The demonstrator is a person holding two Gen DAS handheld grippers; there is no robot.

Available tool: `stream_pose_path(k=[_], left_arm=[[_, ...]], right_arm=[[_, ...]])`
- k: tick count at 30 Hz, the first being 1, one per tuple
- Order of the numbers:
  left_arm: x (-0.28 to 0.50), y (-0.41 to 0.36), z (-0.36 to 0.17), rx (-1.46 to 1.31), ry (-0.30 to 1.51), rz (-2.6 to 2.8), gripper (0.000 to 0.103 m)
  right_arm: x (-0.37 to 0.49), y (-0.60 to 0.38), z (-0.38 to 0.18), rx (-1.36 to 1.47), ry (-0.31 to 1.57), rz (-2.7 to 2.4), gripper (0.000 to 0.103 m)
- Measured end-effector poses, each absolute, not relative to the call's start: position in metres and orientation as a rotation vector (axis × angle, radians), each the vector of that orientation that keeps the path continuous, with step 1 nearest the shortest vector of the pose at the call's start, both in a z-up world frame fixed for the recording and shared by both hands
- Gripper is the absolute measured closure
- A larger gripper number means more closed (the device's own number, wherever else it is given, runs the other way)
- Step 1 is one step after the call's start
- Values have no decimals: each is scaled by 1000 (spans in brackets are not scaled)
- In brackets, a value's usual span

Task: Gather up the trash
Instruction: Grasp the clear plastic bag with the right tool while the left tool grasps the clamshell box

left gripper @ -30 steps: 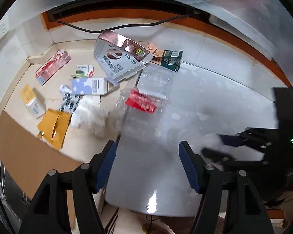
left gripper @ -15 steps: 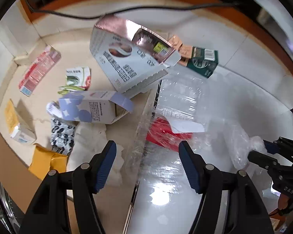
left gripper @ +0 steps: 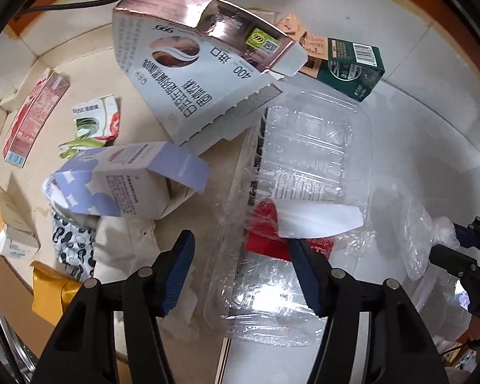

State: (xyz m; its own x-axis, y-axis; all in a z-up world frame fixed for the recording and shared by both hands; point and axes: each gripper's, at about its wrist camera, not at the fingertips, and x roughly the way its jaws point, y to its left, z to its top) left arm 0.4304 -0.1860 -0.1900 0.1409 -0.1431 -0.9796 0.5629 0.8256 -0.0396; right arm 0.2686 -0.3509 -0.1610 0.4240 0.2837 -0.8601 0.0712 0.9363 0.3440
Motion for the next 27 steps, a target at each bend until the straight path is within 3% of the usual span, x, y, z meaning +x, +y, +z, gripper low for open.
stream_pose_path(k=[1, 9, 14, 27], left_arm=[[430, -186, -191, 369, 1345, -539, 57], [418, -199, -194, 470, 1267, -463, 75], [412, -200, -185, 477, 1217, -396, 95], [338, -177, -108, 396, 1136, -542, 101]], right_arm=[[268, -351, -162, 357, 1133, 135, 70], [266, -344, -165, 360, 1141, 130, 70], [260, -339, -163, 359, 1134, 124, 70], [218, -330, -135, 357, 1073, 57, 70]])
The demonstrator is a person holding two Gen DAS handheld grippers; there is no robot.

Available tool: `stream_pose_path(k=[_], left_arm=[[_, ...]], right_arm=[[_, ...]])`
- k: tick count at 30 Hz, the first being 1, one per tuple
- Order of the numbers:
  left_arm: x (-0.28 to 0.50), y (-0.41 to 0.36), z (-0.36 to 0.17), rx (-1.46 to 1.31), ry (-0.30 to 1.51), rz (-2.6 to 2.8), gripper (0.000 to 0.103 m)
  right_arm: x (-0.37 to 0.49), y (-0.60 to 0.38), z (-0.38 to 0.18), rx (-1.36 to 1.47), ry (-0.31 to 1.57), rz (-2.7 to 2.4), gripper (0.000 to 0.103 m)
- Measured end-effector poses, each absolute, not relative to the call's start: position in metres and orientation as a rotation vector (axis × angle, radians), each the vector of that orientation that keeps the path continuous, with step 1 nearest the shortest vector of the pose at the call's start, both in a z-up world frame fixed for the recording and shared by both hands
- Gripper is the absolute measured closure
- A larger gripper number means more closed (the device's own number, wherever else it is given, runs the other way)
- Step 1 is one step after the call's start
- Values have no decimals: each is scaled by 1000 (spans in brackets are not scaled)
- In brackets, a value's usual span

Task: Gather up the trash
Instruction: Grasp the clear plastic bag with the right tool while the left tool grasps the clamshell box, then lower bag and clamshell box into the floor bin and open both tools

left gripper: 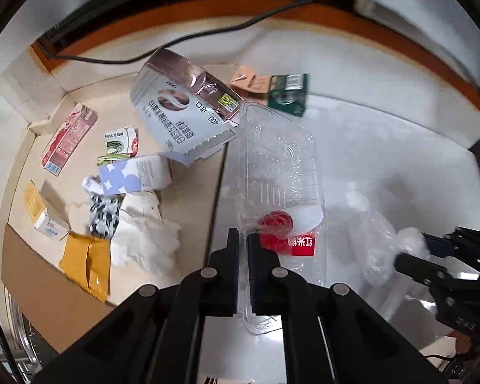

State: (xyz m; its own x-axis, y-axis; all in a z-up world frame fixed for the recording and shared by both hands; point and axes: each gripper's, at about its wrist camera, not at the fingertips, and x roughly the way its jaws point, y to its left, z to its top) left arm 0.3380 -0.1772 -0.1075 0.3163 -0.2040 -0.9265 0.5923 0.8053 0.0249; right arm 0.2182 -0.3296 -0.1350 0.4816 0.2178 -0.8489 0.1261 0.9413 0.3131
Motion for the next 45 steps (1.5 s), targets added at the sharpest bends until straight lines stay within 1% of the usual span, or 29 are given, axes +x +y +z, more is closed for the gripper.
stream_pose_path(k=[6, 11, 19, 26, 30, 37, 45], left_arm=[[285, -155, -73, 369, 1082, -594, 101], [236, -116, -52, 323, 1047, -627, 101], [161, -51, -46, 250, 1053, -629, 101], [110, -3, -65, 199, 1098, -597, 100], [85, 18, -80, 197, 1121, -572, 100], [65, 45, -118, 175, 1183, -514, 100], [62, 49, -178, 190, 1264, -435, 100]], right_arm=[[188, -317, -121, 364, 1037, 20, 70], [154, -295, -111, 355, 1017, -1, 70], [92, -251, -104, 344, 1015, 2, 70], [46, -208, -113, 338, 1054, 42, 70], [28, -186, -128, 332, 1089, 60, 70], [20, -152, -158, 290, 1163, 73, 70], [29, -133, -210, 268, 1277, 66, 70]])
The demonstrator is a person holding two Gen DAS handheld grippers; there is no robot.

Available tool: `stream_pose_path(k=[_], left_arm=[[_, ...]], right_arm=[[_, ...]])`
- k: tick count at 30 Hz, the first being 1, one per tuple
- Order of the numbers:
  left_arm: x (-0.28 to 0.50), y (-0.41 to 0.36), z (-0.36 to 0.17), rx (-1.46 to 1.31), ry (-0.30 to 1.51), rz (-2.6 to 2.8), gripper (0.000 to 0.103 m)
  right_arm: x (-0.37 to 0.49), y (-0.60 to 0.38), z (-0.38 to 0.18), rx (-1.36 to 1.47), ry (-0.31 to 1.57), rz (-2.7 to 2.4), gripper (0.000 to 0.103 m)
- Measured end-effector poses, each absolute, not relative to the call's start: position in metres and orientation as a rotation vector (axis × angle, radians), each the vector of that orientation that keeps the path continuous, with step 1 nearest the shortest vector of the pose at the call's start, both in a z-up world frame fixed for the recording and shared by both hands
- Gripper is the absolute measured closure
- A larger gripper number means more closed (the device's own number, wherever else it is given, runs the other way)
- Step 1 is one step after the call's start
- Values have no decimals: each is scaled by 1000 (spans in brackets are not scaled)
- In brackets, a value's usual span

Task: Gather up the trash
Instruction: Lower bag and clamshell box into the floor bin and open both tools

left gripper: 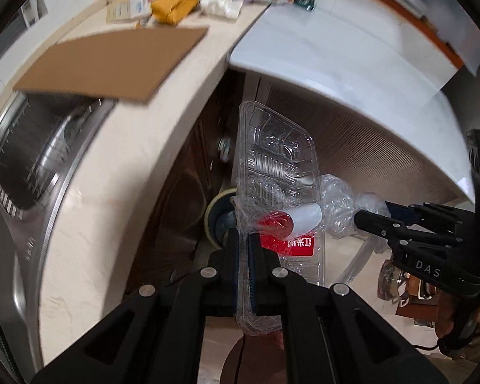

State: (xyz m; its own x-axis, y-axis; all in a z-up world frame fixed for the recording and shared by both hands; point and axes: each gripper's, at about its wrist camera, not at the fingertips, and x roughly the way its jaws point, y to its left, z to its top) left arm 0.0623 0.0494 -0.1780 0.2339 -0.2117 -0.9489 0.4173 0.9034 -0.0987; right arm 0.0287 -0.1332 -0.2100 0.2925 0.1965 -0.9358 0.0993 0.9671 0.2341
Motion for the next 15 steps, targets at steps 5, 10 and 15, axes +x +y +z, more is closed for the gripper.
stream_pose_path(k=[5, 10, 15], left_arm=[[64, 39, -228, 263, 1274, -373, 100], [69, 24, -302, 325, 1314, -336, 100], [78, 7, -388, 357, 1368, -326, 100]], right_arm=[[42, -134, -261, 263, 1339, 43, 70], [63, -140, -331, 279, 1400, 17, 70], [86, -146, -413, 283, 1480, 2, 70]])
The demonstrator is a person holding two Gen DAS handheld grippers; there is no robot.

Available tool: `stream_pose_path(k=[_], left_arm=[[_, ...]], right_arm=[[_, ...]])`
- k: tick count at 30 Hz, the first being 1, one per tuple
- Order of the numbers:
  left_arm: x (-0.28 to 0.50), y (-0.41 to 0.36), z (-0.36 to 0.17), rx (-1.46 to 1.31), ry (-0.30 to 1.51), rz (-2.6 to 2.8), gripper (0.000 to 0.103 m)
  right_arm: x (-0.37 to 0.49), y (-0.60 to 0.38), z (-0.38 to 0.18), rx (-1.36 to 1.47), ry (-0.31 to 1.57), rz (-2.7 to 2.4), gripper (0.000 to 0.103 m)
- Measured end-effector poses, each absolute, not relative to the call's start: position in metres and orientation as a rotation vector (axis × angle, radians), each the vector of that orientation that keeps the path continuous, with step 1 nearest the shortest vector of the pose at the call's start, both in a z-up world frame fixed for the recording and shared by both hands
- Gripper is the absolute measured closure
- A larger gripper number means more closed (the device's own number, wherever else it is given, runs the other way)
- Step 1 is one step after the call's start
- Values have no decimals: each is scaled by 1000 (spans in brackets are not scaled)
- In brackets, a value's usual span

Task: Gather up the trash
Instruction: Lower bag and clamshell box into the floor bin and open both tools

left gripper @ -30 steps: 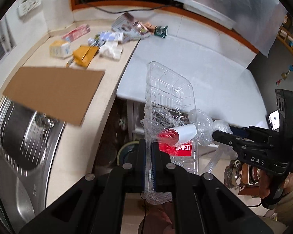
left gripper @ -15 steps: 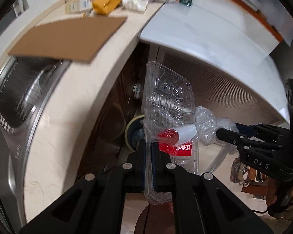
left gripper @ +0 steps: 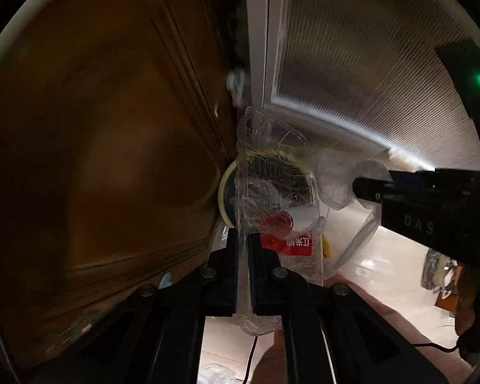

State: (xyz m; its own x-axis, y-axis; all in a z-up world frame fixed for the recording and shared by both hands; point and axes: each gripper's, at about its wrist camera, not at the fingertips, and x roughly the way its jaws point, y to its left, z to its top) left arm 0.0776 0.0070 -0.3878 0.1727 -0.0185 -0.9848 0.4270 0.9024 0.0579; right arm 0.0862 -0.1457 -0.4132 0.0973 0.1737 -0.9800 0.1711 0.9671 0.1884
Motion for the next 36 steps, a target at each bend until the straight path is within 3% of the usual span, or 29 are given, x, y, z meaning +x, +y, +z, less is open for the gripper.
stream_pose_path(k=[9, 14, 16, 22, 29, 36], left_arm=[[119, -5, -513, 396, 1395, -258, 95], [127, -10, -544, 436, 1369, -268, 66], [126, -11, -550, 449, 1366, -264, 64], [124, -8, -551, 444, 1398, -241, 64], [124, 0, -528, 440, 1402, -215, 64], [111, 8, -469, 385, 1398, -209, 64]], right_arm=[[122, -149, -537, 241, 1540, 21, 67], [134, -143, -580, 224, 1571, 48, 62], [134, -142, -586, 212, 1571, 55, 60], [130, -143, -580, 204, 1533, 68, 48], [128, -144, -559, 236, 1525, 93, 48], [113, -143, -512, 253, 1514, 119, 48]])
